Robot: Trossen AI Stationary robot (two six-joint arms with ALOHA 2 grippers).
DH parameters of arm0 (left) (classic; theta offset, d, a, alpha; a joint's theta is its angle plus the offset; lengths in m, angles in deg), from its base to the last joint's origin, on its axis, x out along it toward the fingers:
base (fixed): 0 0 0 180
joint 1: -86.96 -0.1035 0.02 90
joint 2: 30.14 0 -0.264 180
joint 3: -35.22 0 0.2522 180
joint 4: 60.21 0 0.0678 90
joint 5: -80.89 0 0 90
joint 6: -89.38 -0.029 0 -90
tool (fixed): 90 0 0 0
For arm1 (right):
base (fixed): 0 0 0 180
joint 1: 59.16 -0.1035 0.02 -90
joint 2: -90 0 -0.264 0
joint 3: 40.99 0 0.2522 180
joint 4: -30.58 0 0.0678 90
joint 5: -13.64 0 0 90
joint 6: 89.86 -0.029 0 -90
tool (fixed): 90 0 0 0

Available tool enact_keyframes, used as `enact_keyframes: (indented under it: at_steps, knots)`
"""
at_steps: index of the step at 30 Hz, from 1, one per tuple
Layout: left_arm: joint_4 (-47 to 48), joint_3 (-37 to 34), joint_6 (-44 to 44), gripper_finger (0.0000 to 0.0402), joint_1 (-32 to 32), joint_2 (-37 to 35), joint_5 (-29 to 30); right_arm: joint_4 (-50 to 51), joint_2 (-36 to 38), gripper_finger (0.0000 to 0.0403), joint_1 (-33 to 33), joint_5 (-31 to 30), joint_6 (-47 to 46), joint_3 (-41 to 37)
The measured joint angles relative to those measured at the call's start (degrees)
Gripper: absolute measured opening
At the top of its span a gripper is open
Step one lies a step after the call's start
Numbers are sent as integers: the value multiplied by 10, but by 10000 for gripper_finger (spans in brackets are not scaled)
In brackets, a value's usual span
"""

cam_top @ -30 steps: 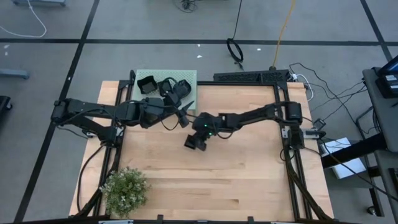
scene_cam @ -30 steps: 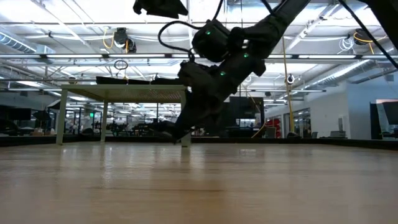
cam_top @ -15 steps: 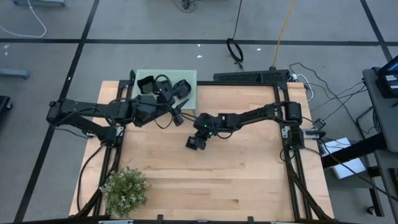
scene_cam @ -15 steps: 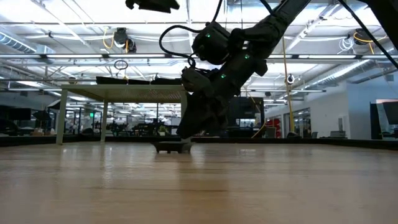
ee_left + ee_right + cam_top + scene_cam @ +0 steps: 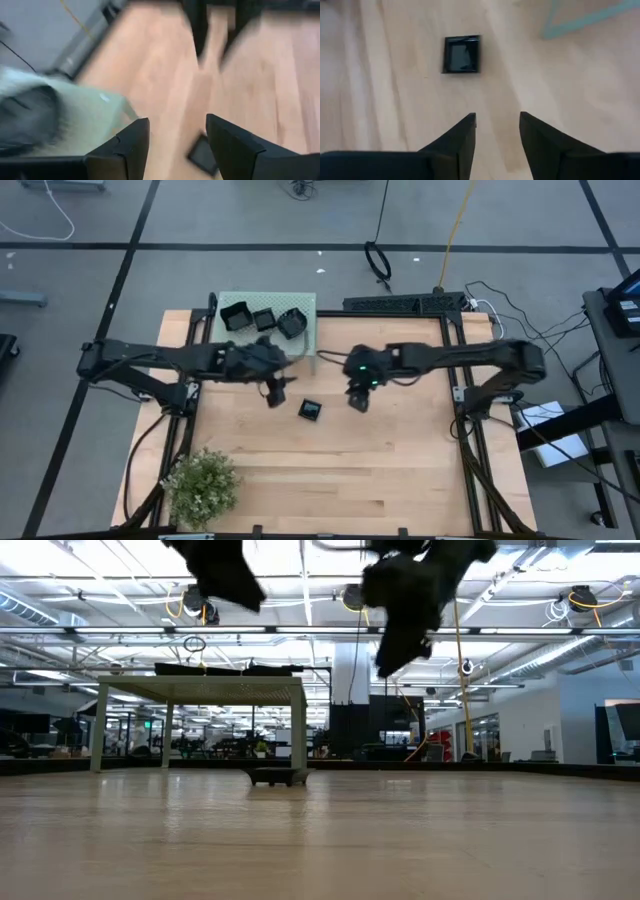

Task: Pick & Place Mini shaped plates
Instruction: Stack the square plate on top of the square plate on the shelf

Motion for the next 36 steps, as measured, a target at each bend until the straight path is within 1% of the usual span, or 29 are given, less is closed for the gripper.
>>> enact_keyframes:
  at_steps: [2, 5, 7, 9, 12, 14, 16, 20, 24, 28, 30, 32, 36]
  knots:
    - [25, -2, 9, 200, 0, 17, -22, 39, 46, 138, 0, -38, 1, -13]
    - [8, 1, 10, 200, 0, 59, -46, 92, 130, 138, 0, -106, -9, -48]
    - [13, -1, 10, 200, 0, 91, -59, 100, 192, 137, -4, -143, -33, -81]
    - [-7, -1, 9, 200, 0, 122, -74, 102, 258, 136, -5, -171, -56, -126]
    - [-21, -1, 9, 200, 1, 164, -88, 62, 355, 135, -10, -201, -103, -205]
    - [-26, 0, -2, 200, 5, 191, -97, 30, 415, 135, -16, -208, -127, -263]
    - [-32, -1, -27, 200, 11, 214, -101, -15, 471, 134, -22, -207, -149, -320]
    - [-52, 0, -108, 200, 28, 253, -109, -103, 560, 134, -37, -207, -154, -425]
    - [-61, 0, -165, 200, 45, 286, -109, -179, 617, 134, -49, -208, -133, -498]
    - [-62, 0, -183, 200, 58, 317, -109, -236, 650, 134, -55, -211, -92, -545]
    - [-64, 0, -182, 200, 61, 333, -106, -247, 659, 134, -57, -222, -73, -559]
    - [-65, 0, -167, 200, 65, 348, -91, -254, 666, 134, -57, -233, -57, -568]
    - [-66, 0, -132, 200, 67, 364, -69, -271, 670, 134, -57, -237, -31, -582]
